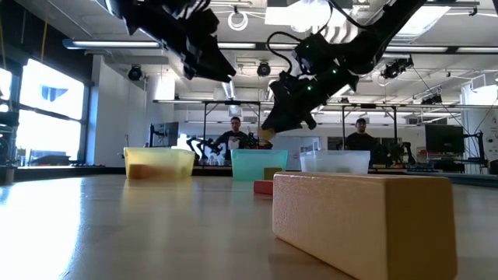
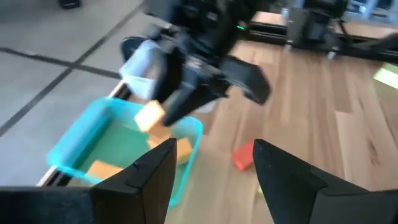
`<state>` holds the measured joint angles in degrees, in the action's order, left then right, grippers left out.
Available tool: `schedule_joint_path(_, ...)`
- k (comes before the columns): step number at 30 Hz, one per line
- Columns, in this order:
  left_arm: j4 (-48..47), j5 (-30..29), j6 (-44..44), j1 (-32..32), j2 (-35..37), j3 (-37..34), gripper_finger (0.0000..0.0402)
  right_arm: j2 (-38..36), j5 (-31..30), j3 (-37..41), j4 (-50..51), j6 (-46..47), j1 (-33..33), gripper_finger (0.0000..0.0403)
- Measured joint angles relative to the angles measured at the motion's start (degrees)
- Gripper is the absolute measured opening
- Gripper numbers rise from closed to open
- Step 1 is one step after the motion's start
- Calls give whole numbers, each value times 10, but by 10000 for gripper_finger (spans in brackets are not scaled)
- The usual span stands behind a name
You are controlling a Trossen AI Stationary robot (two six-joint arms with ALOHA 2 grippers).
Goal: Sort & place blocks by color
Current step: Put the yellow block into the green bin, then put the green block into the transparent bin
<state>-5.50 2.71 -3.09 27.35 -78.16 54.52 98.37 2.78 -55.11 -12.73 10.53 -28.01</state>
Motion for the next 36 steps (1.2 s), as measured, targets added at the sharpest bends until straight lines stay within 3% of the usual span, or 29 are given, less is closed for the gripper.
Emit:
schedule_joint_path(11,22,63,-55,-7,-86,13,202,0,-69,-81,109,25,3,222)
schedule_joint_path(24,66,58,-155,-39,-148,13,204,-1,-111,-172,190,62,4,224)
schedule_joint_path(36,140,55,-166,-76,-199,12,240,-1,-112,-181,221,120,4,225)
